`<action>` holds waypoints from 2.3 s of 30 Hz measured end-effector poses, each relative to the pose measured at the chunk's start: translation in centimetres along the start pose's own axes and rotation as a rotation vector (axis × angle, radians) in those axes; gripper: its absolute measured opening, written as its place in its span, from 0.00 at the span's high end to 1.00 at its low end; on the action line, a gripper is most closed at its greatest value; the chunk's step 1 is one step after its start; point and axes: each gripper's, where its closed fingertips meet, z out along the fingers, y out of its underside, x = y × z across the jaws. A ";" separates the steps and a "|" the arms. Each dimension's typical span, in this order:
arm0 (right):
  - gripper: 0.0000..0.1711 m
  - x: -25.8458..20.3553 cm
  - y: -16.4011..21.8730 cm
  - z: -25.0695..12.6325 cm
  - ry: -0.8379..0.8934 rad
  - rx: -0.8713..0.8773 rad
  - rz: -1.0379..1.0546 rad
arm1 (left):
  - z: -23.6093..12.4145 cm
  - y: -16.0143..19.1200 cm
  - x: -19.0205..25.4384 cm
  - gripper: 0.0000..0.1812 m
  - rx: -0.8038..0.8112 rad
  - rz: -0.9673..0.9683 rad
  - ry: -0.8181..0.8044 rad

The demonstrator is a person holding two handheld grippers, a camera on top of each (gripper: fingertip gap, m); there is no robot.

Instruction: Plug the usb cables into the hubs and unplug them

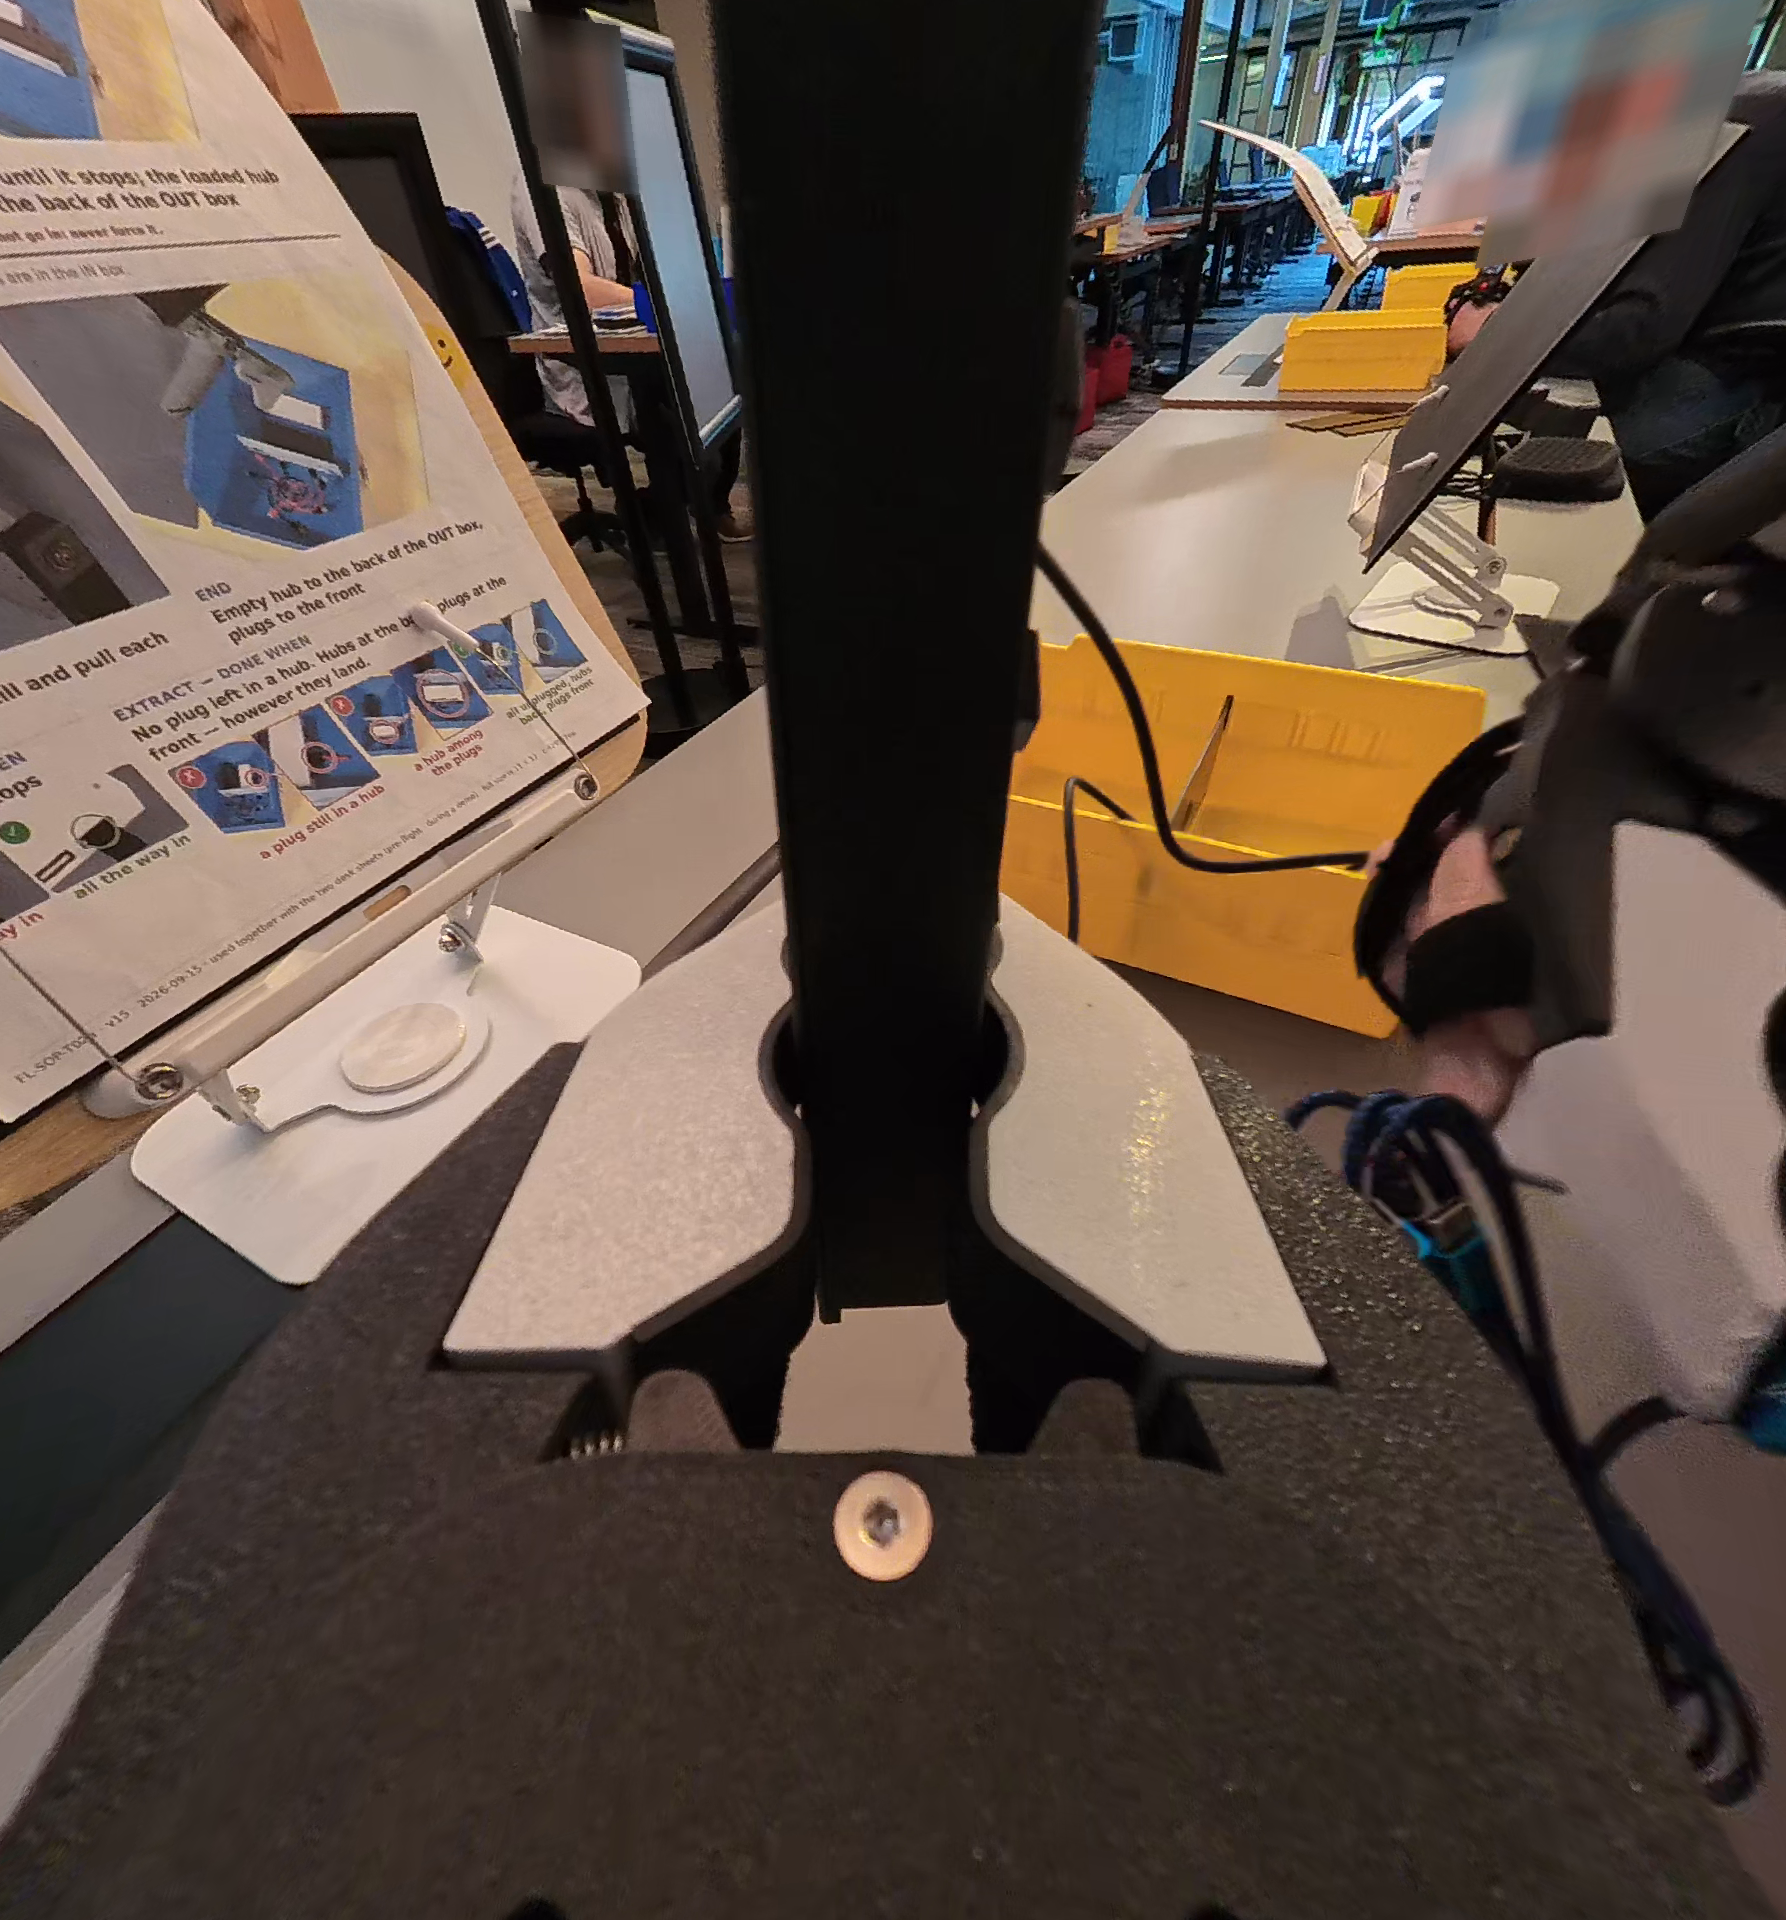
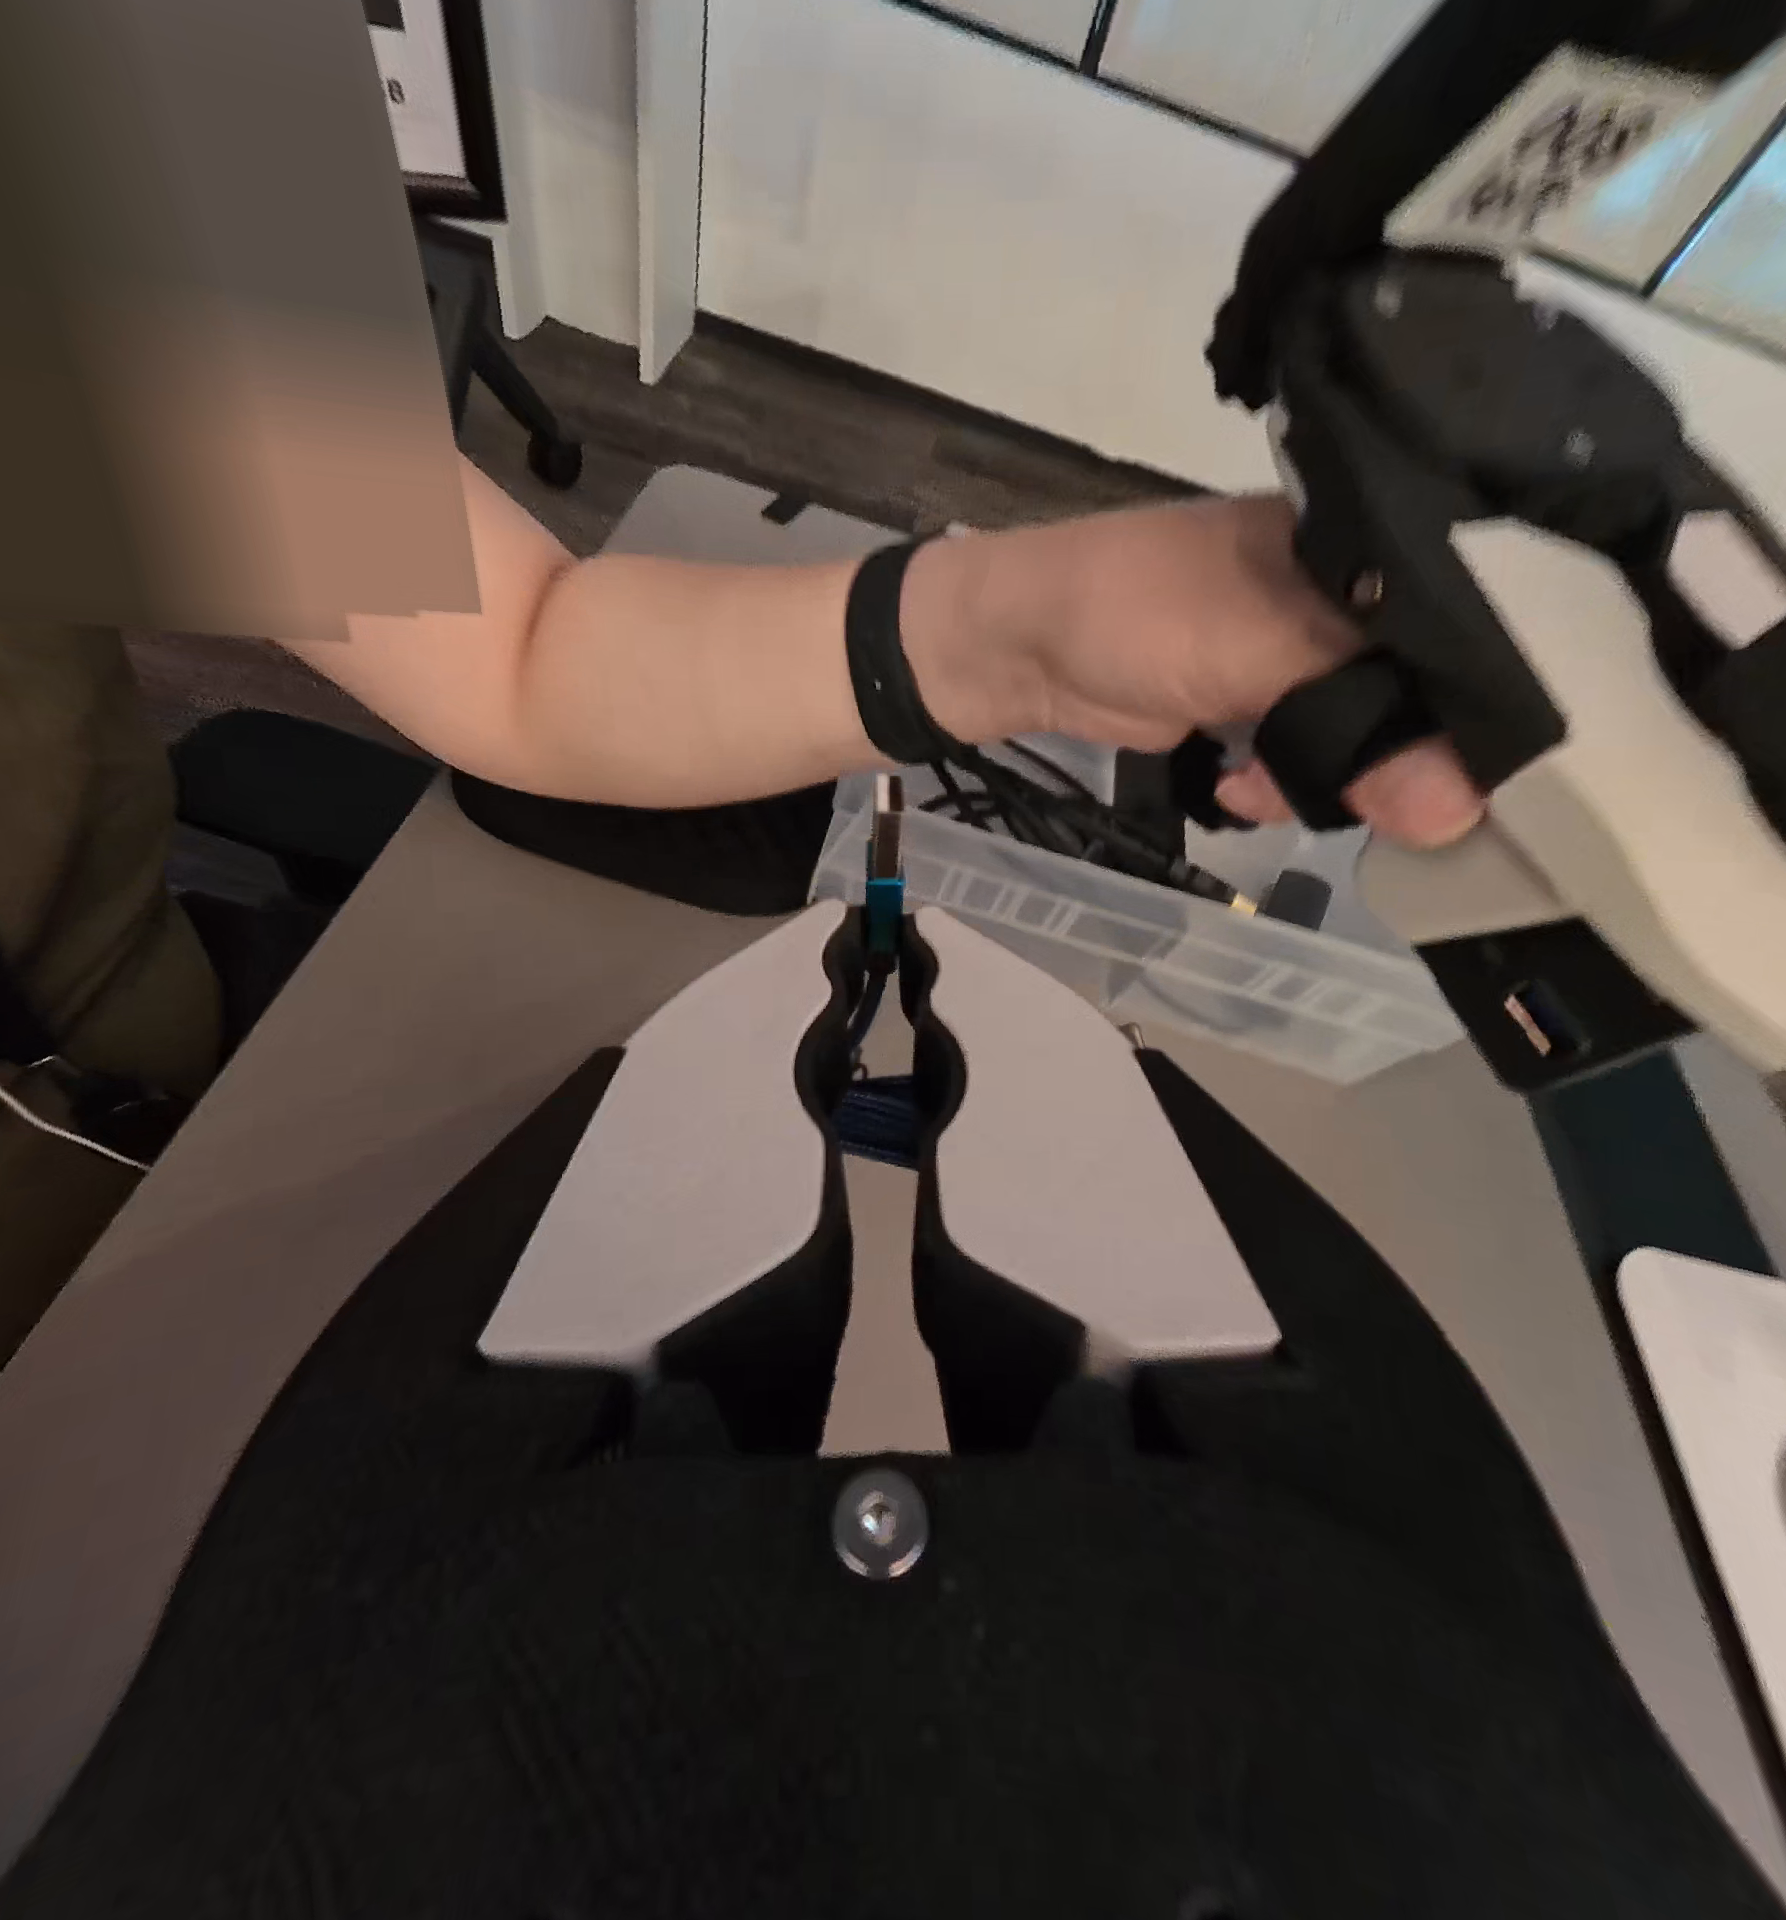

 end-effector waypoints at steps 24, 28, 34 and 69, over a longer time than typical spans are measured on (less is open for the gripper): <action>0.96 1.1 -5.1 -7.6 0.064 0.270 0.158 | 2.2 -1.0 4.8 0.86 0.069 0.118 0.086; 0.96 0.3 -5.1 -7.7 0.088 0.260 -0.022 | 2.4 -1.0 5.3 0.86 0.069 0.111 0.104; 0.96 -0.1 -5.0 -7.4 0.124 0.217 -0.112 | 2.5 -1.0 5.8 0.86 0.069 0.115 0.115; 0.96 4.5 -2.3 -6.2 0.657 -0.221 -0.644 | -0.3 -1.6 1.3 0.86 0.054 0.103 -0.055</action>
